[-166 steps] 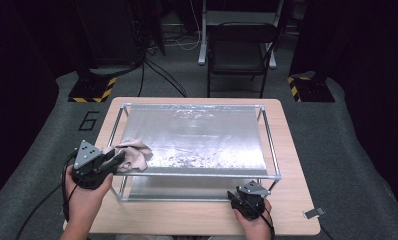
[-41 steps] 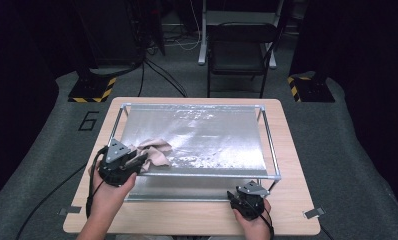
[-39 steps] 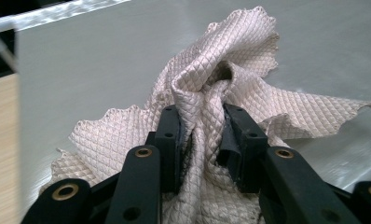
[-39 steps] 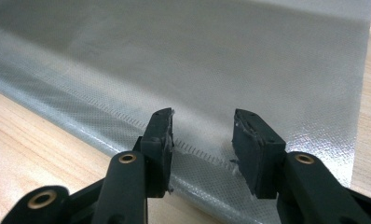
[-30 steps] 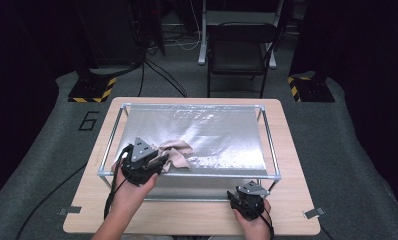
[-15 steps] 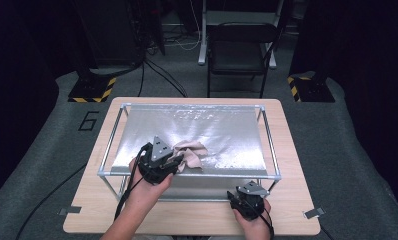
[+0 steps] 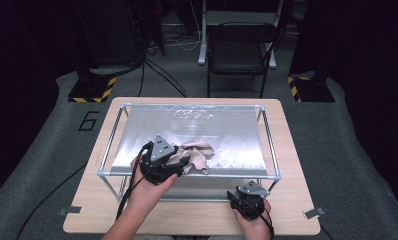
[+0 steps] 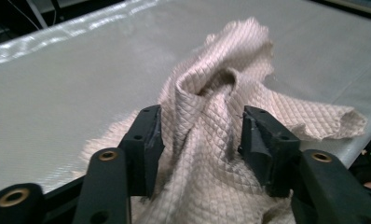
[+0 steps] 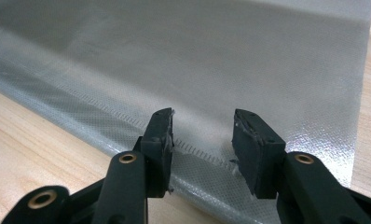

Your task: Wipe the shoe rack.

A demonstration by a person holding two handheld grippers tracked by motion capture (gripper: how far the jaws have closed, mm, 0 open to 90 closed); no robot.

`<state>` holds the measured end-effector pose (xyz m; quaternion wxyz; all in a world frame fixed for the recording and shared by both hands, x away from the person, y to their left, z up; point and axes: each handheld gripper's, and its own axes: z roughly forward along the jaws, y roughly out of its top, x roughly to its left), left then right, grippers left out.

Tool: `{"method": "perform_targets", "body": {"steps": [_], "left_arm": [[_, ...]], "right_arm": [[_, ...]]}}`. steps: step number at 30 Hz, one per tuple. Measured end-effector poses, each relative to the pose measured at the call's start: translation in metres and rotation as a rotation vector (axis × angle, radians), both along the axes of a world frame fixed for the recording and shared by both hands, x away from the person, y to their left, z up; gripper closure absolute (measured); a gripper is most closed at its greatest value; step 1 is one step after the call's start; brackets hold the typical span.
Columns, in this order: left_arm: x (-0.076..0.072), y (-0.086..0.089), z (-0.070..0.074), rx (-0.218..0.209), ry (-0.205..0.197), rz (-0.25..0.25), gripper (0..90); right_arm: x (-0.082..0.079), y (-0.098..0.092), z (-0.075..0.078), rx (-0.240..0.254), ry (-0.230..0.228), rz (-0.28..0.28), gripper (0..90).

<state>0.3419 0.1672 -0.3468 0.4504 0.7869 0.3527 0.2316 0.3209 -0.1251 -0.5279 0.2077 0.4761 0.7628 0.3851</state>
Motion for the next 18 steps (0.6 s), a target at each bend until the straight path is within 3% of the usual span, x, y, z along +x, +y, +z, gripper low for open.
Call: {"method": "perform_targets", "body": {"steps": [4, 7, 10, 18], "left_arm": [[-0.004, 0.011, 0.008, -0.015, -0.008, 0.003, 41.6], [-0.008, 0.019, 0.011, -0.049, -0.019, 0.005, 40.5], [-0.011, 0.032, 0.014, -0.043, -0.038, 0.025, 40.3], [-0.013, 0.069, 0.016, -0.066, -0.02, 0.086, 42.3]], "right_arm": [[0.0, 0.0, 0.0, 0.0, 0.0, 0.0, 58.1], [0.0, 0.0, 0.0, 0.003, -0.004, 0.001, 58.1], [0.0, 0.0, 0.0, 0.003, -0.004, 0.001, 58.1], [0.0, 0.0, 0.0, 0.001, -0.005, 0.001, 58.0]]}}
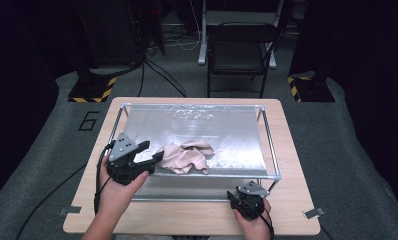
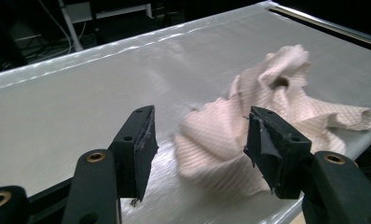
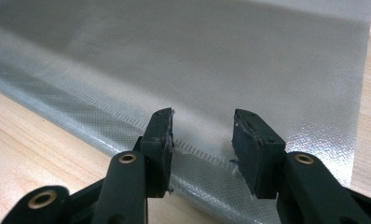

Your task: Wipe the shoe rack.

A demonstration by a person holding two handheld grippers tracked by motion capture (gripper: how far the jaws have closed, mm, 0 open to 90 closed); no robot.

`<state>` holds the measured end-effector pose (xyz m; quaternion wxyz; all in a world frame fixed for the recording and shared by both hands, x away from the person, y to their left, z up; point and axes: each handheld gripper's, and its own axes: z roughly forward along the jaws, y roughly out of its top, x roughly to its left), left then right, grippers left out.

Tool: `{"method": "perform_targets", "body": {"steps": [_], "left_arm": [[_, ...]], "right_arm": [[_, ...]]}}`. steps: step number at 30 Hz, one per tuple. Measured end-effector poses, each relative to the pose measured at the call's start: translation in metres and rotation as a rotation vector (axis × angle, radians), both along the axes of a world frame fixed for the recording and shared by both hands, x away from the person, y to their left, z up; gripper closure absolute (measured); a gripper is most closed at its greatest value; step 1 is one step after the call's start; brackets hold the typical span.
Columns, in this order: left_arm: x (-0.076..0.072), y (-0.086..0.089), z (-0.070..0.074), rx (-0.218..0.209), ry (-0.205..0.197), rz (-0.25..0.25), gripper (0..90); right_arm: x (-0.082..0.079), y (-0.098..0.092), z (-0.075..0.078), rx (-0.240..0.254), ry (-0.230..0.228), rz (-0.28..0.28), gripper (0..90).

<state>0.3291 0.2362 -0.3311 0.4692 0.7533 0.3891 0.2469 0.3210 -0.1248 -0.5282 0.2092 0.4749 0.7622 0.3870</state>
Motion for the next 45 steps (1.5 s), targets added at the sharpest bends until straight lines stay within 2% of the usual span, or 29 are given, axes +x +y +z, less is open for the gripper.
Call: {"method": "perform_targets", "body": {"steps": [9, 10, 11, 13, 17, 18, 19, 22, 26, 33, 34, 38, 39, 40, 41, 43, 44, 45], "left_arm": [[-0.002, 0.024, -0.018, -0.01, 0.033, 0.065, 40.7], [-0.002, 0.026, -0.02, -0.006, 0.047, 0.068, 40.7], [-0.002, 0.028, -0.021, -0.002, 0.044, 0.076, 40.6], [-0.002, 0.031, -0.024, 0.015, 0.044, 0.091, 39.6], [-0.001, 0.034, -0.027, 0.017, 0.065, 0.091, 38.8], [0.0, 0.034, -0.029, 0.018, 0.068, 0.096, 38.7], [0.0, 0.034, -0.03, 0.029, 0.078, 0.091, 38.7], [0.001, 0.034, -0.032, 0.022, 0.079, 0.088, 36.9], [0.001, 0.034, -0.033, 0.025, 0.072, 0.084, 35.5], [0.001, 0.034, -0.033, 0.037, 0.064, 0.081, 32.1], [0.001, 0.034, -0.034, 0.037, 0.063, 0.08, 32.1], [0.001, 0.034, -0.033, 0.039, 0.062, 0.074, 32.4], [0.001, 0.034, -0.034, 0.042, 0.06, 0.072, 32.4], [0.001, 0.034, -0.034, 0.044, 0.058, 0.072, 32.5], [0.001, 0.034, -0.034, 0.045, 0.055, 0.074, 32.5], [0.001, 0.034, -0.034, 0.045, 0.053, 0.073, 32.5], [0.001, 0.034, -0.034, 0.045, 0.053, 0.073, 32.5], [0.001, 0.034, -0.034, 0.046, 0.052, 0.073, 32.6]], "right_arm": [[0.0, -0.001, 0.0, 0.003, 0.003, -0.001, 57.5], [0.0, -0.001, 0.0, 0.002, 0.003, -0.001, 57.4], [0.0, -0.001, 0.001, -0.006, 0.006, -0.005, 57.2], [0.0, 0.0, 0.0, 0.015, 0.011, -0.012, 56.2], [0.0, 0.0, 0.0, 0.018, 0.012, -0.013, 53.8], [0.001, -0.002, 0.001, 0.002, 0.002, 0.001, 52.7], [0.001, -0.001, 0.0, 0.021, 0.012, -0.007, 51.7], [0.002, -0.002, 0.0, 0.016, 0.013, 0.016, 49.6], [0.003, -0.001, 0.0, 0.029, 0.01, 0.014, 47.5], [0.004, -0.001, 0.001, 0.017, 0.006, 0.034, 44.8], [0.003, 0.0, 0.001, 0.028, 0.005, 0.026, 44.7], [0.004, 0.0, 0.003, 0.017, 0.016, 0.05, 44.3], [0.003, 0.001, 0.003, 0.048, 0.031, 0.065, 44.3], [0.002, 0.003, 0.003, 0.059, 0.023, 0.068, 44.3], [0.001, 0.004, 0.004, 0.058, 0.034, 0.083, 44.3], [0.002, 0.005, 0.005, 0.051, 0.021, 0.114, 44.3], [0.0, 0.008, 0.006, 0.065, 0.036, 0.119, 44.5], [0.001, 0.007, 0.007, 0.037, 0.01, 0.147, 44.5]]}}
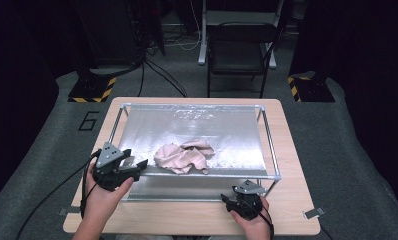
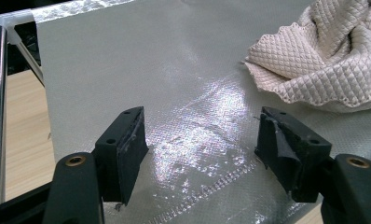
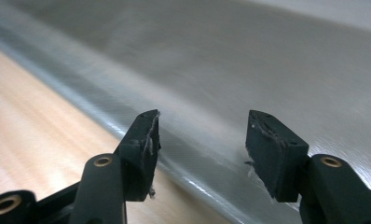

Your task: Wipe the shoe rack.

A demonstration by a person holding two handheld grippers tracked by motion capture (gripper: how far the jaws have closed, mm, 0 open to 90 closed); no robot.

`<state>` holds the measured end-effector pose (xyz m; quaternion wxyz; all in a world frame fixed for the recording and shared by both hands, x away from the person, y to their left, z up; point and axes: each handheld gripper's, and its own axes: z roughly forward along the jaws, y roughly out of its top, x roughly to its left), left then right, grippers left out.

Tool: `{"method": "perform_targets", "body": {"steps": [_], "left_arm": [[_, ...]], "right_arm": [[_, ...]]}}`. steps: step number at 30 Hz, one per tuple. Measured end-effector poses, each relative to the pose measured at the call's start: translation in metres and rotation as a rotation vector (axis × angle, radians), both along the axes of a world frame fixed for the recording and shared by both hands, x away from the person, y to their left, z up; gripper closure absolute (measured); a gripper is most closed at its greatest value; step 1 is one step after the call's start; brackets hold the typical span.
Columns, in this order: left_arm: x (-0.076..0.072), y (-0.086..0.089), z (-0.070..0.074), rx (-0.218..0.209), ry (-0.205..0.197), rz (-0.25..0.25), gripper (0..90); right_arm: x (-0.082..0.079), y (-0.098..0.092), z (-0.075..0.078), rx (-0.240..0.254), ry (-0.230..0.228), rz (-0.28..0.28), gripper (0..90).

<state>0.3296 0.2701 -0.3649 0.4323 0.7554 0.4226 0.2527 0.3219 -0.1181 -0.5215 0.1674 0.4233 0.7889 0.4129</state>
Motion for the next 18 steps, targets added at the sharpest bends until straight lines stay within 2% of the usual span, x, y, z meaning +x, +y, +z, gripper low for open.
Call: {"method": "perform_targets", "body": {"steps": [1, 2, 3, 5, 6, 7, 9, 11, 13, 15, 16, 18], "left_arm": [[0.0, 0.0, 0.0, 0.002, 0.002, 0.001, 32.7], [0.0, 0.0, 0.0, 0.001, -0.001, 0.0, 32.8], [-0.001, 0.0, 0.0, 0.002, -0.001, 0.001, 32.8], [-0.001, 0.0, 0.0, 0.003, -0.007, 0.003, 32.9], [-0.001, -0.001, -0.001, 0.0, -0.015, 0.005, 33.0], [0.0, -0.001, -0.001, 0.0, -0.015, 0.004, 33.0], [-0.001, 0.0, 0.0, 0.002, -0.007, 0.001, 33.1], [0.0, 0.0, 0.0, 0.005, -0.001, -0.004, 33.2], [0.0, 0.0, 0.0, 0.004, -0.002, -0.007, 33.8], [0.0, 0.001, 0.0, 0.001, 0.001, -0.012, 34.4], [0.001, 0.001, 0.0, -0.001, 0.001, -0.013, 34.8], [0.001, 0.002, 0.001, -0.003, 0.007, -0.02, 35.8]], "right_arm": [[-0.002, 0.002, 0.001, 0.013, -0.004, 0.013, 44.6], [-0.001, 0.002, 0.002, -0.021, -0.028, 0.045, 44.9], [-0.002, 0.003, 0.002, -0.021, -0.042, 0.056, 45.0], [-0.004, 0.005, 0.004, -0.014, -0.024, 0.101, 45.2], [-0.004, 0.006, 0.004, 0.008, -0.047, 0.124, 45.3], [-0.005, 0.007, 0.005, 0.014, -0.05, 0.148, 45.5], [-0.007, 0.008, 0.008, 0.01, -0.063, 0.193, 45.9], [-0.011, 0.01, 0.012, 0.011, -0.041, 0.219, 46.2], [-0.011, 0.012, 0.014, 0.025, -0.077, 0.273, 46.6], [-0.014, 0.013, 0.018, 0.021, -0.068, 0.302, 47.1], [-0.014, 0.013, 0.019, -0.003, -0.07, 0.322, 47.2], [-0.016, 0.016, 0.023, 0.006, -0.073, 0.36, 47.7]]}}
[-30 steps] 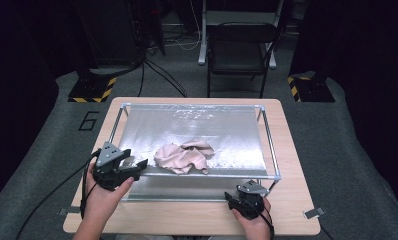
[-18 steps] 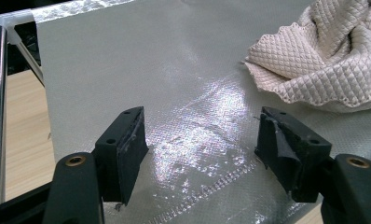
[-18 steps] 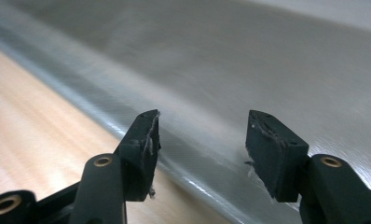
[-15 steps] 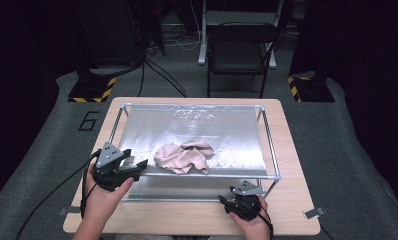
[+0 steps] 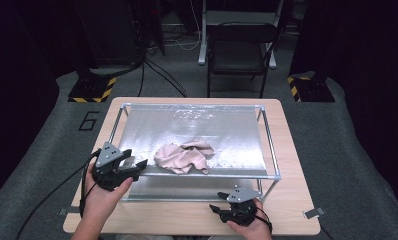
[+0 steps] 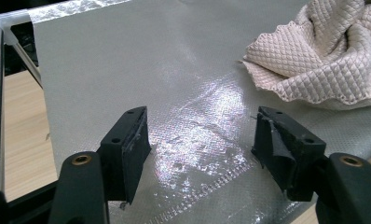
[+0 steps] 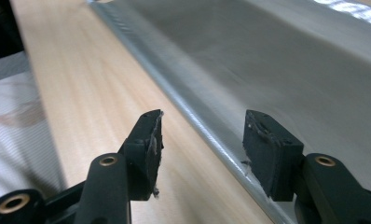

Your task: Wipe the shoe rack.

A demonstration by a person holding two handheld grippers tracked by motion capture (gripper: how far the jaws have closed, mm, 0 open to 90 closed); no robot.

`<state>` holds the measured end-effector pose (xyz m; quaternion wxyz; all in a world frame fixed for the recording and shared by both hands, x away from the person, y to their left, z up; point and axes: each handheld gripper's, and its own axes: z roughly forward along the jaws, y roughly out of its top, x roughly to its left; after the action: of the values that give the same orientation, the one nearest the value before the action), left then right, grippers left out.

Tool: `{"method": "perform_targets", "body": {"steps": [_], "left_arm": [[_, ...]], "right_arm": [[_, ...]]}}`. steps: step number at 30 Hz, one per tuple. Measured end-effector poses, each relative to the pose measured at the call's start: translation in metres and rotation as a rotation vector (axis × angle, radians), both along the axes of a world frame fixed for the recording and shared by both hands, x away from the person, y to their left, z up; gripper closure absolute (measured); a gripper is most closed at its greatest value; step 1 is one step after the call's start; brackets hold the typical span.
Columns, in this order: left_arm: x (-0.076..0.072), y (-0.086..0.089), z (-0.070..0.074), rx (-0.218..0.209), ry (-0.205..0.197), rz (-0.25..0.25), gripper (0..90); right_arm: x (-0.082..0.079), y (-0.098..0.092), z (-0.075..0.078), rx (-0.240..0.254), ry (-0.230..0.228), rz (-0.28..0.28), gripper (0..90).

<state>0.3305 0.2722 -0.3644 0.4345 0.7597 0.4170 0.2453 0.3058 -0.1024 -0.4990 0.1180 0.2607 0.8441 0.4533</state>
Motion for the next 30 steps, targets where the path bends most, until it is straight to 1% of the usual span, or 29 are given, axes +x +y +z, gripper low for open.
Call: {"method": "perform_targets", "body": {"steps": [1, 2, 3, 4, 5, 7, 9, 10, 13, 14, 15, 20, 24, 25, 27, 28, 29, 30], "left_arm": [[0.0, 0.0, 0.0, 0.0, -0.001, 0.001, 36.0], [0.0, 0.0, 0.0, 0.001, -0.001, 0.0, 36.0], [0.0, 0.0, 0.0, 0.002, -0.006, 0.002, 36.0], [0.0, 0.0, 0.0, 0.003, -0.008, 0.002, 36.0], [-0.001, 0.0, 0.0, 0.004, -0.009, 0.002, 36.0], [-0.001, 0.0, 0.0, 0.004, -0.008, 0.002, 36.1], [-0.001, 0.0, 0.0, 0.003, -0.007, 0.002, 36.1], [-0.001, 0.0, 0.0, 0.004, -0.008, 0.002, 36.1], [-0.001, 0.0, 0.0, 0.006, -0.007, 0.0, 36.1], [-0.001, 0.0, 0.0, 0.006, -0.007, 0.0, 36.1], [-0.001, 0.0, 0.0, 0.005, -0.008, 0.001, 36.1], [0.0, 0.0, 0.0, 0.004, -0.007, 0.003, 36.1], [0.0, -0.001, 0.0, 0.004, -0.008, 0.003, 36.1], [-0.001, -0.001, 0.0, 0.004, -0.009, 0.003, 36.1], [-0.001, -0.001, 0.0, 0.004, -0.008, 0.004, 36.1], [0.0, -0.001, 0.0, 0.004, -0.008, 0.004, 36.1], [0.0, -0.001, 0.0, 0.003, -0.006, 0.004, 36.1], [0.0, -0.001, 0.0, 0.003, -0.005, 0.004, 36.1]], "right_arm": [[-0.001, 0.0, 0.001, -0.019, -0.008, 0.012, 48.0], [-0.001, 0.001, 0.003, -0.013, -0.006, 0.035, 48.1], [-0.002, 0.002, 0.004, -0.029, -0.012, 0.035, 48.4], [-0.001, 0.002, 0.006, -0.03, -0.025, 0.053, 49.4], [-0.003, 0.002, 0.008, -0.03, -0.004, 0.056, 50.0], [-0.004, 0.005, 0.012, -0.01, -0.005, 0.056, 50.5], [-0.005, 0.006, 0.019, -0.022, 0.005, 0.085, 51.5], [-0.006, 0.007, 0.021, -0.017, 0.014, 0.084, 51.7], [-0.007, 0.008, 0.03, -0.013, 0.004, 0.12, 52.2], [-0.008, 0.008, 0.033, 0.006, -0.004, 0.11, 52.2], [-0.008, 0.008, 0.036, -0.001, 0.005, 0.123, 52.2], [-0.01, 0.007, 0.054, 0.019, -0.004, 0.148, 52.1], [-0.012, 0.006, 0.068, 0.032, 0.017, 0.179, 51.8], [-0.011, 0.006, 0.07, 0.031, 0.011, 0.183, 51.8], [-0.013, 0.005, 0.078, 0.043, 0.021, 0.193, 51.9], [-0.012, 0.004, 0.081, 0.037, 0.015, 0.211, 51.9], [-0.013, 0.004, 0.084, 0.047, 0.02, 0.206, 51.9], [-0.013, 0.004, 0.087, 0.045, 0.021, 0.215, 51.9]]}}
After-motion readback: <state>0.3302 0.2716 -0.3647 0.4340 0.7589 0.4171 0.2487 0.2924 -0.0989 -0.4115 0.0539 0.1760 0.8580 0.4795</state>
